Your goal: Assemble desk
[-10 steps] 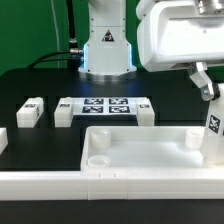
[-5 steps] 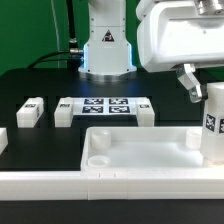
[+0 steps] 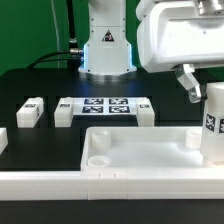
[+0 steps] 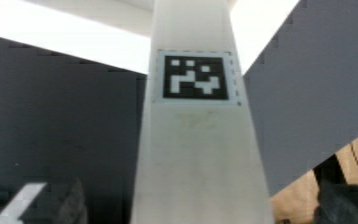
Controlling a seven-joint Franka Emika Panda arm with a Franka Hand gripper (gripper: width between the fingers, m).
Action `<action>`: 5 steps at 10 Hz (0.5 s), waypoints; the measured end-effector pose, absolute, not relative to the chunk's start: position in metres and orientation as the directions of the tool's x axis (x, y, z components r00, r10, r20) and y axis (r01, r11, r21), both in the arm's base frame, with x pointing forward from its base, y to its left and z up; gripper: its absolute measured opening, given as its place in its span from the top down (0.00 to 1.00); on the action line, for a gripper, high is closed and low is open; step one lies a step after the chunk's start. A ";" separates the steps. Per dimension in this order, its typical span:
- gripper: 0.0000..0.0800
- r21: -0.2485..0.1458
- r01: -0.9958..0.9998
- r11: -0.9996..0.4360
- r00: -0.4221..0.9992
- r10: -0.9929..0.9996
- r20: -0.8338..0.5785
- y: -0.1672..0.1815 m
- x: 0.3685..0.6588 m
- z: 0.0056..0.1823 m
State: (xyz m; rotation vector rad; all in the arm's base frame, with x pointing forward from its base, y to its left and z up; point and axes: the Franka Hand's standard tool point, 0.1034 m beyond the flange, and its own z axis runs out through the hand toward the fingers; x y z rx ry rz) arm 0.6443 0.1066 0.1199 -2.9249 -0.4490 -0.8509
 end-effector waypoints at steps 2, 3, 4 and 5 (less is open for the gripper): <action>0.19 -0.001 0.287 -0.958 0.859 0.256 0.443 0.096 0.650 0.131; 0.19 -0.035 0.264 -0.964 0.899 0.232 0.373 0.099 0.645 0.124; 0.19 -0.065 0.253 -0.965 0.930 0.224 0.291 0.107 0.645 0.123; 0.19 -0.079 0.248 -0.965 0.945 0.223 0.240 0.108 0.649 0.124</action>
Offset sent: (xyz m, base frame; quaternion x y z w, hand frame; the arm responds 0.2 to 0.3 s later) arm 0.0140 0.0005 -0.0079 -0.0259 -0.2087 0.0313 0.9771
